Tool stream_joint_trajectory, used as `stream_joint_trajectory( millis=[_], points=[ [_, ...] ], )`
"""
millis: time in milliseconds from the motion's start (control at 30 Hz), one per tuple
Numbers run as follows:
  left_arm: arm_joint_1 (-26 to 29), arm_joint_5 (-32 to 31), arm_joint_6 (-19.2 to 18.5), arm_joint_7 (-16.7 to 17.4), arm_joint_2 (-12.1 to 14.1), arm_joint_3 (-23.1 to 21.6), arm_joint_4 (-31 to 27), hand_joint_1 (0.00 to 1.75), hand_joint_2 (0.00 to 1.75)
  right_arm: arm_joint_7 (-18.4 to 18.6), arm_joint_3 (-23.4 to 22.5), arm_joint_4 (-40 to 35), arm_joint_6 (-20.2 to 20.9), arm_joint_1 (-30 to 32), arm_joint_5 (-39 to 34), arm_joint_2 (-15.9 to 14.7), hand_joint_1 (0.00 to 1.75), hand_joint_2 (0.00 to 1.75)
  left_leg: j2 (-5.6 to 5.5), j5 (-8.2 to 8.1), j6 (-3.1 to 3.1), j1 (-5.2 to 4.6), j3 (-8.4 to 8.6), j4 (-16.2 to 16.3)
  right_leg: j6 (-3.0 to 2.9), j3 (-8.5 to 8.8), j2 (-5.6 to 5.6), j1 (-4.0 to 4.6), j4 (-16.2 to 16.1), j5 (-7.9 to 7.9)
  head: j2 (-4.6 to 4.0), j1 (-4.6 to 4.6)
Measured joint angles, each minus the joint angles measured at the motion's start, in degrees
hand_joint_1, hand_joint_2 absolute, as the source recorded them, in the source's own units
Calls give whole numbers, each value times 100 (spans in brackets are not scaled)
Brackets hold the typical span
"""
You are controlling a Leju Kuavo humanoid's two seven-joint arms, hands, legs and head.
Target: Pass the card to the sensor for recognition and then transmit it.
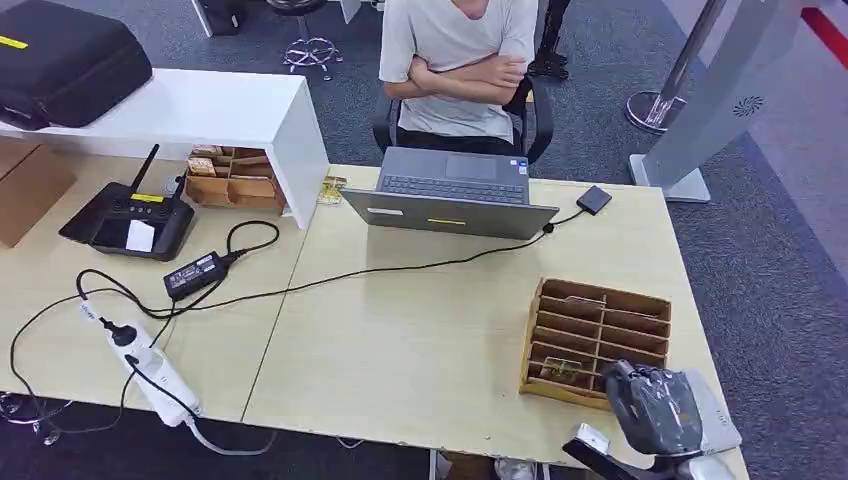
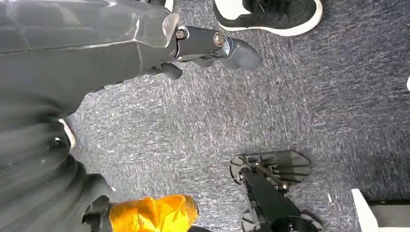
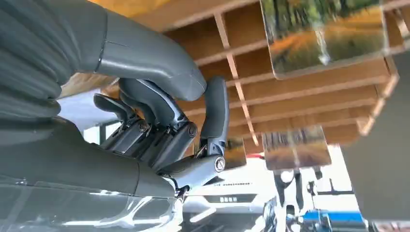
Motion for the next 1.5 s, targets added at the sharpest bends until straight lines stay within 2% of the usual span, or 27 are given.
stream_joint_trajectory(
  millis=[467, 500, 533, 567, 600, 1167, 1500],
  points=[
    [0, 0, 17, 0, 0, 0, 0, 0, 175, -39, -107, -976, -13, 208, 15, -63, 175, 175, 1, 0, 0, 0, 0, 0, 0, -1, 1, 0, 0, 0, 0, 2],
    [0, 0, 20, 0, 2, 0, 0, 0, 175, -39, -112, -995, -15, 210, 15, -63, 152, 175, 1, 0, 0, 0, 0, 0, 0, -1, 1, 0, 0, 0, 0, 0],
    [0, 0, 20, 0, 2, 0, 0, 0, 175, -39, -120, -1008, -15, 216, 15, -63, 152, 175, 1, 0, 0, 0, 0, 0, 0, -1, 1, 0, 0, 0, 0, 0],
    [0, 2, 20, 0, 0, 0, 0, 0, 175, -39, -133, -1023, -15, 221, 15, -63, 61, 175, 1, 0, 0, 0, 0, 0, 0, -1, 1, 0, 0, 0, 0, 0],
    [0, 2, 20, 0, 0, 0, 0, 0, 175, -39, -142, -1037, -15, 224, 15, -63, 0, 175, 1, 0, 0, 0, 0, 0, 0, -1, 1, 0, 0, 0, 0, 0],
    [0, 18, 22, 0, 9, 7, 0, 0, 175, -109, -254, -1459, -13, 426, 11, -188, 0, 175, 0, 0, 0, 0, -1, 0, 0, -2, 0, 0, 0, 0, 0, 2],
    [2, 46, 28, -7, 20, 101, 0, 0, 175, -26, -461, -1924, 232, 909, 87, -715, 0, 175, -1, -3, 3, -1, -4, 0, 2, -3, -1, -1, -1, -2, 0, 0]
  ],
)
